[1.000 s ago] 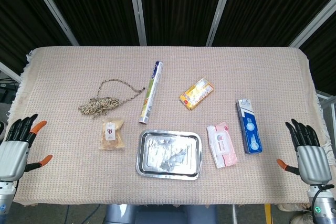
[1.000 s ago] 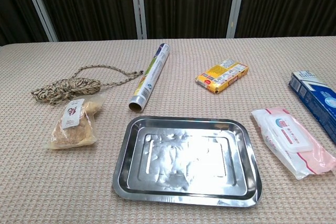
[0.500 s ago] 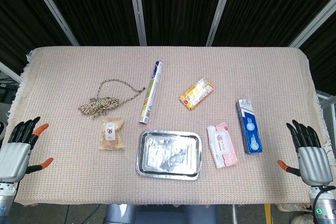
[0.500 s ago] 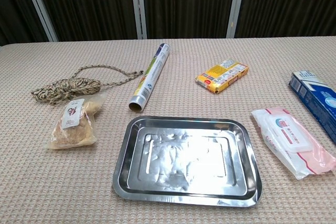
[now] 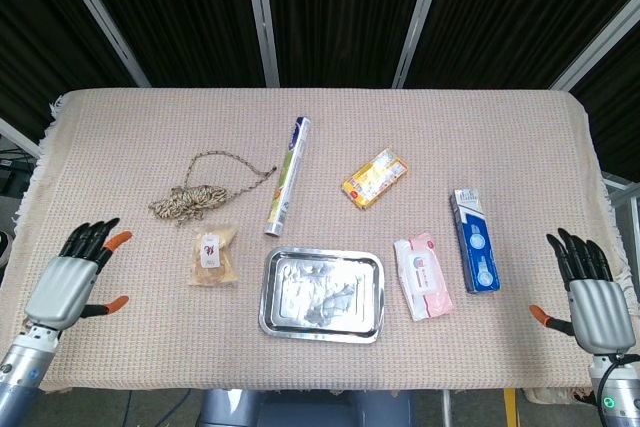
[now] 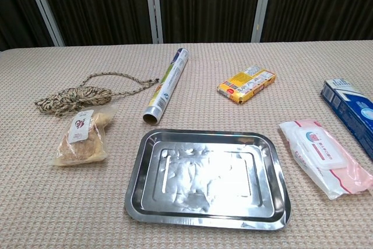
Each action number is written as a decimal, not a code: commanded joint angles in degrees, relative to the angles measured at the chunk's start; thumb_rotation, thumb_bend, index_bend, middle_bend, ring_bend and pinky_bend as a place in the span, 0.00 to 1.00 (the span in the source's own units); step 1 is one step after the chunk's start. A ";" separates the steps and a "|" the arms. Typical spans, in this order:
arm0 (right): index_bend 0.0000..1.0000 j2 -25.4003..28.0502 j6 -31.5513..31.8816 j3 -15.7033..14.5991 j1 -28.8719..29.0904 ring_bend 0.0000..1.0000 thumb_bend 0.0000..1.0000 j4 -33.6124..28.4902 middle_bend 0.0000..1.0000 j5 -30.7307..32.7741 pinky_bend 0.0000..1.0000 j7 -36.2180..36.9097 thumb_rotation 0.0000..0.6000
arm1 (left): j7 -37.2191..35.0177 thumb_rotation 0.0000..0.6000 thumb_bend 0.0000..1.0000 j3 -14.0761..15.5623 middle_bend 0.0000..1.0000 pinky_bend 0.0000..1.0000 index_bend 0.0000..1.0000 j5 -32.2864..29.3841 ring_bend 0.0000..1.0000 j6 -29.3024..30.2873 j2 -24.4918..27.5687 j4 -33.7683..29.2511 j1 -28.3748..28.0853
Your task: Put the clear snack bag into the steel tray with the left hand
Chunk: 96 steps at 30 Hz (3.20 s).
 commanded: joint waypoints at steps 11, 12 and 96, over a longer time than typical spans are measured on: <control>0.00 0.08 0.44 -0.03 -0.46 0.00 0.00 0.04 0.00 0.24 0.00 0.24 1.00 | 3.17 0.96 0.02 -4.56 0.00 0.00 0.07 -10.25 0.00 -22.65 -5.89 3.74 -15.80; 0.00 0.06 0.37 -0.05 -0.48 0.00 0.00 0.05 0.00 0.33 0.00 0.27 1.00 | 3.95 0.96 0.02 -4.76 0.00 0.00 0.07 -11.13 0.00 -23.82 -6.58 4.06 -16.80; 0.00 0.29 -0.49 0.77 -0.35 0.00 0.00 0.42 0.00 1.25 0.00 0.92 1.00 | 10.28 0.91 0.06 3.12 0.00 0.00 0.09 -3.96 0.00 6.11 -9.22 -4.08 -8.81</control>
